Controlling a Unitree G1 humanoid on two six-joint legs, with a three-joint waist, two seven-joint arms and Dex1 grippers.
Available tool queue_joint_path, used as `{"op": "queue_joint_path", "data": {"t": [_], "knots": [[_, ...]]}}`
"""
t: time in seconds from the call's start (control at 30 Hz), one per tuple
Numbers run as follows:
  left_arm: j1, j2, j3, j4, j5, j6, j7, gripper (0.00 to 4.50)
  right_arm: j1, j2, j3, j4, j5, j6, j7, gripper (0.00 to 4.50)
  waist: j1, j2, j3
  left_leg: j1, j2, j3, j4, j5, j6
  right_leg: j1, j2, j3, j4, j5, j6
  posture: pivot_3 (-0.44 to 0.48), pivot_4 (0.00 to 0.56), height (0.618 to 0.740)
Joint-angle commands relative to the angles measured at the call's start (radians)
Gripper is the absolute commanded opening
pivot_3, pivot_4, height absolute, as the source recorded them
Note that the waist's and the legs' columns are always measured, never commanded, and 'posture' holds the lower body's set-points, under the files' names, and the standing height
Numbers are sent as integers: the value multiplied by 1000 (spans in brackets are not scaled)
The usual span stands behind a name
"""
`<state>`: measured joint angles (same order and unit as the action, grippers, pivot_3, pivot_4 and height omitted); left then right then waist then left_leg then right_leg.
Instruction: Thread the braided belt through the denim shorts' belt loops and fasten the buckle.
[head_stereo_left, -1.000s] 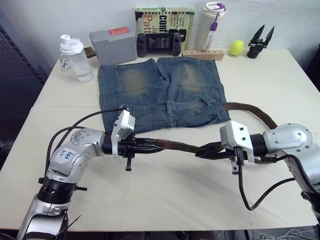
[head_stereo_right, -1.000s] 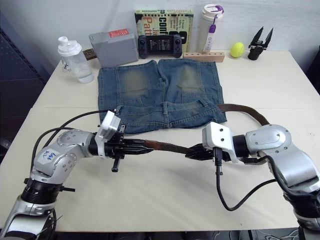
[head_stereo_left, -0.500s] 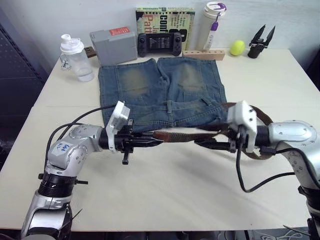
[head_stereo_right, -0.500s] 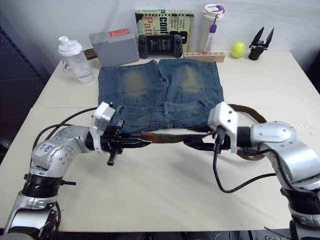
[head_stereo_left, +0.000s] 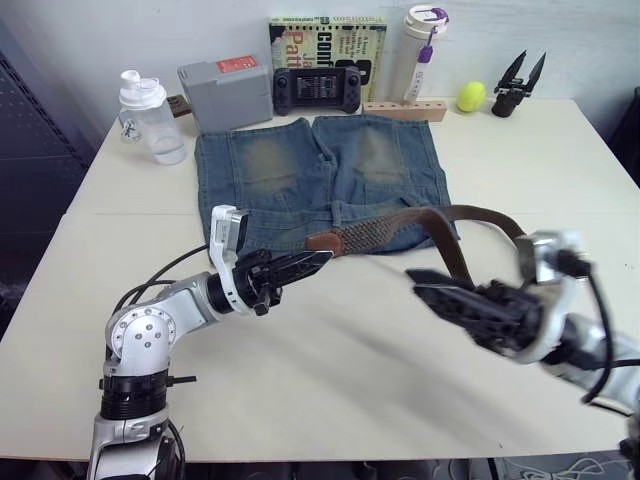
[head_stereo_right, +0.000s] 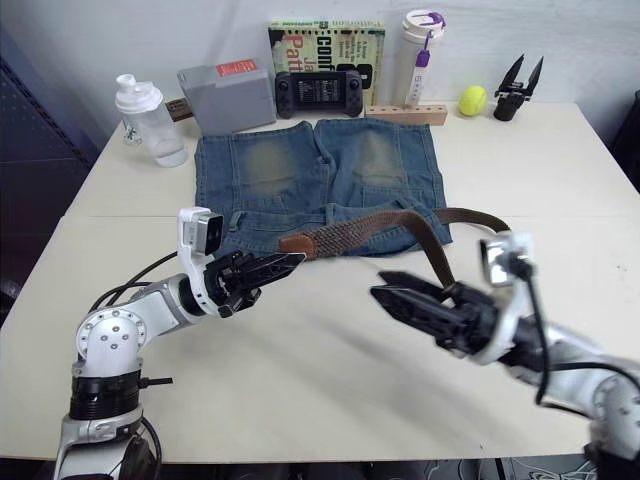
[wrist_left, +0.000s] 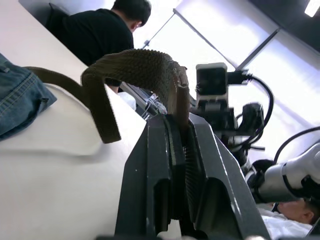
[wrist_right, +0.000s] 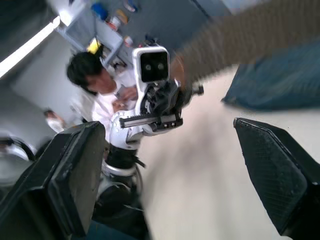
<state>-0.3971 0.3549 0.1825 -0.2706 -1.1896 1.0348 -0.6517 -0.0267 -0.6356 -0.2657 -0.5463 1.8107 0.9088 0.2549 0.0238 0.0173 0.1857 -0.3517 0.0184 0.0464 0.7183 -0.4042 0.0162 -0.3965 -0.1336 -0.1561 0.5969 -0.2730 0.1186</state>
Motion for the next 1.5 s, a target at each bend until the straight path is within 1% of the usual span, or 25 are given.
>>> {"op": "queue_joint_path", "data": {"t": [0.03,0.13,0.2,0.27,0.43,0.53,0.6,0.63,0.77,0.8,0.9,0.93,0.97,1.0,1.1,1.13,1.17,1.2,1.23,1.27,1.3,1.37,1.43,1.47,1.5], "knots": [[9,-7,17,-52,-67,1,43,0,-28,140,111,4,56,-144,-217,4405,1,0,0,0,0,0,0,0,0,0,0,0,0,0,0,0,150,731],[15,-9,9,-54,-82,-4,72,0,-79,285,155,9,30,-244,-296,4405,0,1,0,0,0,0,0,0,0,-1,0,0,0,0,0,0,150,731],[19,-7,7,-55,-85,-7,84,0,-103,339,150,15,37,-291,-330,4405,1,1,0,-1,-1,0,-1,0,0,-1,0,0,0,0,0,0,150,731],[16,-6,9,-52,-91,-9,94,0,-122,356,140,23,39,-309,-333,4405,1,1,0,-1,-1,0,-1,0,0,-1,0,1,-1,0,0,0,150,731],[7,-1,14,-42,-111,-11,103,0,-135,355,130,37,45,-326,-339,4405,-2,1,0,-1,-1,0,-1,0,0,-1,1,1,-1,0,0,0,150,731],[6,3,9,-39,-105,-17,96,0,-138,353,140,33,35,-324,-336,3601,-2,1,0,-1,0,3,-1,0,0,-1,2,1,-1,0,0,0,150,731],[6,4,7,-37,-103,-19,94,0,-143,362,144,31,36,-330,-339,2632,-1,1,0,-1,0,4,-1,0,0,-1,2,1,-1,0,0,0,150,731],[5,8,6,-24,-93,-22,81,0,-147,366,149,30,32,-331,-340,2195,-1,1,0,-1,0,4,-1,0,0,-1,2,1,-1,0,0,0,150,731],[5,36,-2,45,-38,-49,2,0,-156,382,162,31,14,-338,-349,121,-2,1,0,-1,0,7,-2,0,0,-2,2,1,-1,0,0,0,150,731],[5,41,-5,54,-29,-54,-10,0,-158,386,162,32,10,-340,-352,47,-1,1,0,-1,0,8,-2,0,0,-2,2,1,-1,0,0,0,150,731],[9,55,-15,62,-7,-63,-37,0,-161,398,162,33,0,-349,-356,47,-1,1,0,-1,-1,9,-2,0,0,-2,2,2,-1,0,0,0,150,731],[13,63,-28,61,20,-71,-44,661,-162,402,157,31,-1,-354,-357,0,-1,1,0,-1,-1,9,-2,0,0,-2,2,2,-2,0,0,0,150,731],[15,73,-42,61,42,-74,-52,838,-162,405,152,31,0,-359,-358,0,-1,1,0,-1,-1,9,-2,0,0,-2,2,2,-2,0,0,0,150,731],[16,81,-52,61,58,-79,-66,1130,-162,407,147,30,1,-361,-358,0,-1,1,0,-1,-1,9,-2,0,0,-2,2,1,-2,0,0,0,150,731],[7,119,-79,64,139,-131,-119,2486,-160,408,126,30,0,-379,-351,0,-2,1,0,-1,-1,9,-2,0,0,-2,2,2,-1,0,0,0,150,731],[0,132,-86,73,173,-157,-138,3003,-159,404,114,34,1,-385,-351,0,-2,1,0,-1,-1,10,-2,0,0,-2,2,2,-1,0,0,0,150,731],[-7,146,-91,83,202,-178,-156,3397,-159,400,99,38,3,-392,-352,0,-2,1,0,-1,-1,10,-3,0,0,-3,2,2,-1,0,0,0,150,731],[-14,164,-104,94,243,-211,-185,3857,-158,395,79,45,9,-401,-354,0,-2,1,0,-1,-1,10,-3,0,0,-3,2,2,-1,0,0,0,150,731],[-23,194,-138,109,327,-284,-226,4277,-155,386,51,53,17,-410,-357,0,-1,1,0,-1,-1,10,-3,0,0,-3,2,2,-1,0,0,0,150,731],[-34,221,-185,129,426,-373,-261,4464,-150,373,26,58,21,-414,-357,0,1,1,0,-1,-1,10,-3,0,0,-3,2,2,-1,0,0,0,150,731],[-56,242,-246,159,551,-490,-283,4464,-143,362,5,63,23,-416,-358,0,2,1,0,-1,-1,11,-3,0,0,-3,2,2,-2,0,0,0,150,731],[-112,250,-347,227,750,-685,-292,4464,-130,338,-28,73,22,-414,-352,0,3,2,0,-1,-1,13,-4,0,0,-3,2,3,-2,0,0,0,150,731],[-202,210,-442,346,953,-869,-214,4464,-115,317,-72,87,42,-416,-346,0,1,2,0,-1,-1,14,-4,0,0,-4,3,4,-2,0,0,0,150,731],[-245,189,-485,413,1046,-954,-168,4464,-109,310,-86,90,48,-415,-342,0,11,2,1,-1,-1,15,-5,0,0,-5,3,5,-2,0,0,0,150,731],[-281,171,-518,480,1124,-1028,-131,4464,-105,305,-94,90,51,-414,-340,0,12,2,1,-2,-1,15,-4,0,0,-6,3,5,-2,0,0,0,150,731]]}}
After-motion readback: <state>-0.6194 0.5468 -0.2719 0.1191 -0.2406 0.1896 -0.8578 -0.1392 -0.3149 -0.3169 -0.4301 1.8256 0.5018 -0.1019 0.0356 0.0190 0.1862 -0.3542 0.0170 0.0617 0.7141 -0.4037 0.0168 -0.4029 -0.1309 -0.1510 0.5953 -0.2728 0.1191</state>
